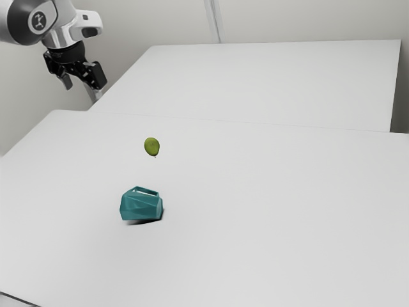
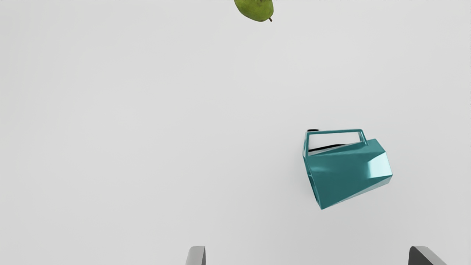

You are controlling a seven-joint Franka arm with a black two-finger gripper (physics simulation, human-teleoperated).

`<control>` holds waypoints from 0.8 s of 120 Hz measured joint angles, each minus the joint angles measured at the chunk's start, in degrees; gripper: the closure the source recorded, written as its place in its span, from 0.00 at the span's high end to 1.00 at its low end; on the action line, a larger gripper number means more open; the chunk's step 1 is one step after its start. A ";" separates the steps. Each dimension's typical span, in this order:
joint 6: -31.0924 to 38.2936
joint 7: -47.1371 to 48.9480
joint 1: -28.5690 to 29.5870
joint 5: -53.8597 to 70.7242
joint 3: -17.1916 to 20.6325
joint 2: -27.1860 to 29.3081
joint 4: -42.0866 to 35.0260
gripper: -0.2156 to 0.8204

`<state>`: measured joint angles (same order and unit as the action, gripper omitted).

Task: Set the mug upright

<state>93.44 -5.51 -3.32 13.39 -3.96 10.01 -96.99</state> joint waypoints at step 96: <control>2.87 2.67 13.06 -28.49 -5.09 -3.81 -18.19 0.79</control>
<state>96.31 -2.84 9.74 -15.11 -9.05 6.19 -115.18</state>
